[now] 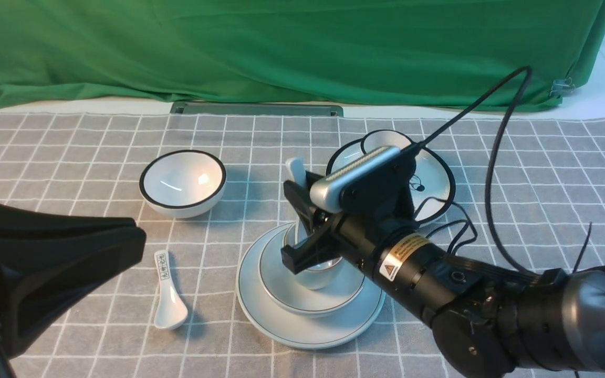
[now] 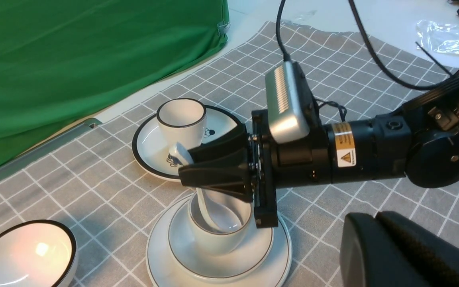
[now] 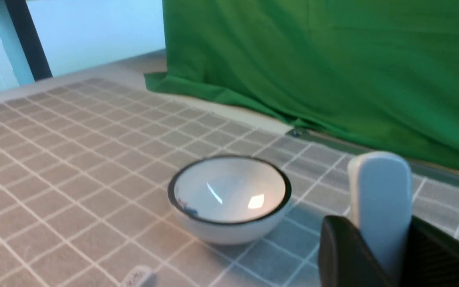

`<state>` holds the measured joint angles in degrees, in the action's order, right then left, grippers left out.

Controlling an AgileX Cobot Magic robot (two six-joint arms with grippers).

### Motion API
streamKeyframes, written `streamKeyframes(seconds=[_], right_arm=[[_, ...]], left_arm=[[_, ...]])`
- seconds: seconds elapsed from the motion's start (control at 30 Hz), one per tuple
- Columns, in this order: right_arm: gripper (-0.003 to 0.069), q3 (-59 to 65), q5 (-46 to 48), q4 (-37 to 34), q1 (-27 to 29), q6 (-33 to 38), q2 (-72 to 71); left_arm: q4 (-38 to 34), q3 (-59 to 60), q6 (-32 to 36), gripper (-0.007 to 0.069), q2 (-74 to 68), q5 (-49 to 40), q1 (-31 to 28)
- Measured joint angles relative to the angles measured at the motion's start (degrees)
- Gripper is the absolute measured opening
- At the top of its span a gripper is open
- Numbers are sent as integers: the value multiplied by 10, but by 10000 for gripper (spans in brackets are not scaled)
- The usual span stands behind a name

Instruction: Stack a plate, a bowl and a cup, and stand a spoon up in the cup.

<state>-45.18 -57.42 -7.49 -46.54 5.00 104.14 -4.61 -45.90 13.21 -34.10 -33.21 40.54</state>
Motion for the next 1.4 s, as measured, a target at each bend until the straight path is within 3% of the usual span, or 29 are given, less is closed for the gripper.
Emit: streamKeyframes(seconds=[0.23, 0.33, 0.57, 0.67, 0.77, 0.9, 1.0, 1.13, 1.4], right_arm=[[305, 0, 0, 0, 0, 3, 11], [312, 0, 19, 0, 0, 4, 2], [313, 31, 239, 2, -9, 28, -179], [276, 44, 378, 2, -10, 32, -275], [173, 67, 561, 2, -10, 31, -390], [60, 93, 687, 2, -10, 6, -482], [27, 111, 735, 2, -10, -24, -541], [24, 125, 752, 2, -10, -44, -584], [34, 127, 737, 2, -10, -46, -607]], left_arm=[[3, 0, 18, 10, 0, 0, 0], [6, 1, 19, 10, 2, -1, 0], [7, 99, 19, 10, 115, 68, 0], [7, 168, 14, 10, 173, 128, 0], [7, 268, 12, 10, 239, 223, 0], [7, 351, 9, 10, 276, 323, 0], [7, 400, 7, 10, 283, 381, 0], [7, 446, 7, 11, 284, 394, 0], [7, 463, 7, 11, 285, 327, 0]])
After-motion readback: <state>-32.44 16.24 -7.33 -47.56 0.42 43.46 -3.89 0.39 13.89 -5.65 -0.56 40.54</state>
